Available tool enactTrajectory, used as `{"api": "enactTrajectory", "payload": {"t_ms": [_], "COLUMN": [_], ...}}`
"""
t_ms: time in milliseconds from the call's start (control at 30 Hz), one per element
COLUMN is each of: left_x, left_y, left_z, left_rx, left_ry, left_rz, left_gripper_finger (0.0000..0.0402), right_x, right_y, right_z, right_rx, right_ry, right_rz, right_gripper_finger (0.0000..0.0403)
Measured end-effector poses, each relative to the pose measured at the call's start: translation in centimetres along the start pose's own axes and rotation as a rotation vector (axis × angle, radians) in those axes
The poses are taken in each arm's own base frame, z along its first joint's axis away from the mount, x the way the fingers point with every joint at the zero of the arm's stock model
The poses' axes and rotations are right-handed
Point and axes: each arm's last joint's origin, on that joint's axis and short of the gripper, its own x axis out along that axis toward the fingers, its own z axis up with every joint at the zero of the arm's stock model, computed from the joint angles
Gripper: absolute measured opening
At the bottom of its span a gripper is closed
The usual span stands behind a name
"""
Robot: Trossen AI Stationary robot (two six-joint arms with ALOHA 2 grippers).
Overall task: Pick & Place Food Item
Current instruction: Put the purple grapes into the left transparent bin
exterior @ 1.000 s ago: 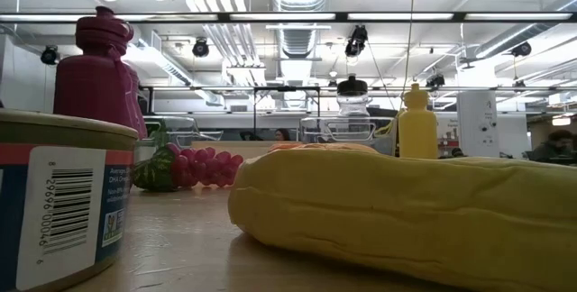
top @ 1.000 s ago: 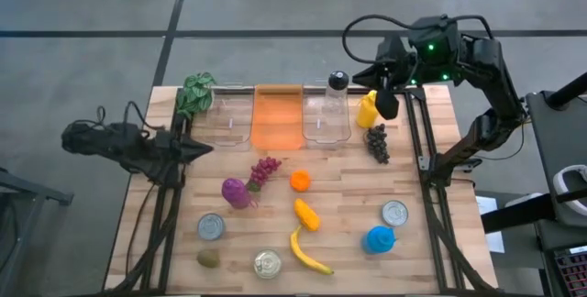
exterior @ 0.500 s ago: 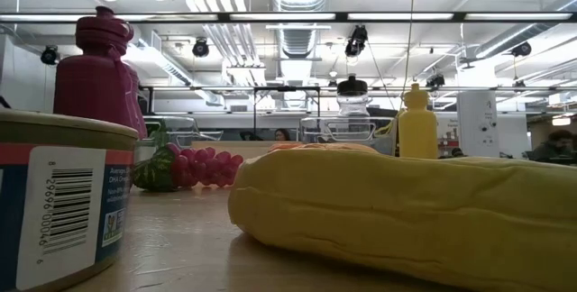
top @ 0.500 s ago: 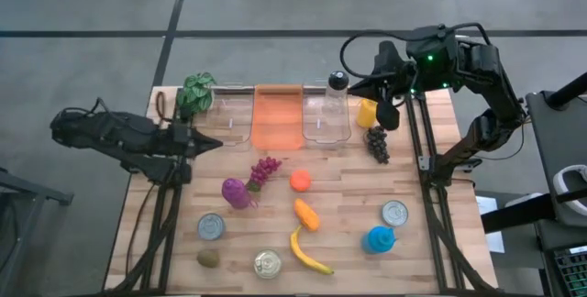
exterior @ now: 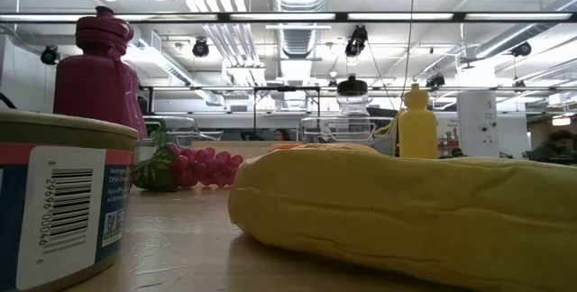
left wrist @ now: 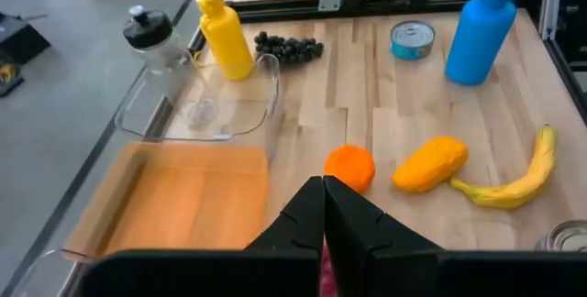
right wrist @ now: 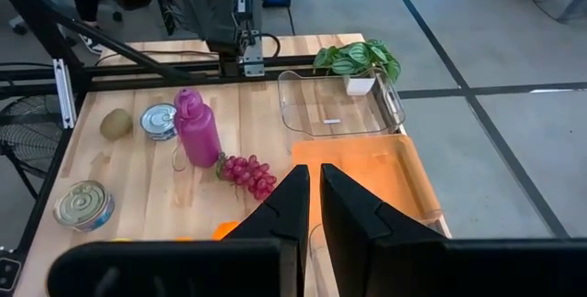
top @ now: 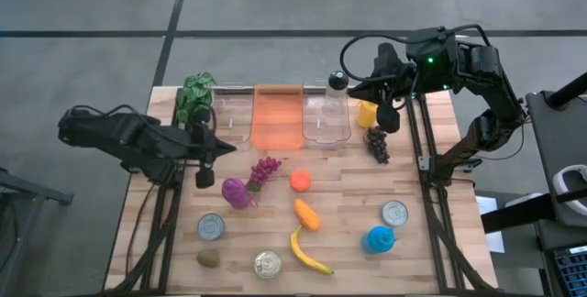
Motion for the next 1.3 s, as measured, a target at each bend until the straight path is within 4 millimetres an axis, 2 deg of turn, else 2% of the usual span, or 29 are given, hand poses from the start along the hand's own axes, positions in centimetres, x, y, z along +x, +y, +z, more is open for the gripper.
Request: {"api": "enactTrajectory", "payload": {"t_ms": [300,533,700,800,1000,1167,1300], "left_x": [3.3,5.6,7.3,8.4,10.5,10.8,10.4], "left_y": [-1.5,-2.1,-1.0,-0.2,1.0,2.4,3.5], "left_z": [-0.6,-0.8,-0.7,-0.8,-0.5,0.0,-0.1], "left_rx": [0.022,0.164,-0.023,-0.129,-0.230,-0.282,-0.398], "left_ry": [0.095,0.159,0.192,0.238,0.318,0.378,0.433], "left_rz": [0.001,0.036,0.122,0.084,-0.018,0.011,0.069], "left_gripper_finger": [0.0010,0.0010,0.0010,0.0010,0.0010,0.0010,0.0010], "right_x": [0.0,0.1,0.1,0.1,0.1,0.1,0.1], "right_y": [0.0,0.0,0.0,0.0,0.0,0.0,0.0], "right_z": [0.0,0.0,0.0,0.0,0.0,0.0,0.0], "right_rx": [-0.004,0.000,0.000,0.000,0.000,-0.001,-0.003], "right_ry": [0.001,0.002,0.002,0.002,0.002,0.002,0.002], "right_rz": [0.000,0.000,0.000,0.000,0.000,0.000,0.000], "right_gripper_finger": [0.0027,0.0027,0.0027,0.0027,0.0027,0.0027,0.0027]}}
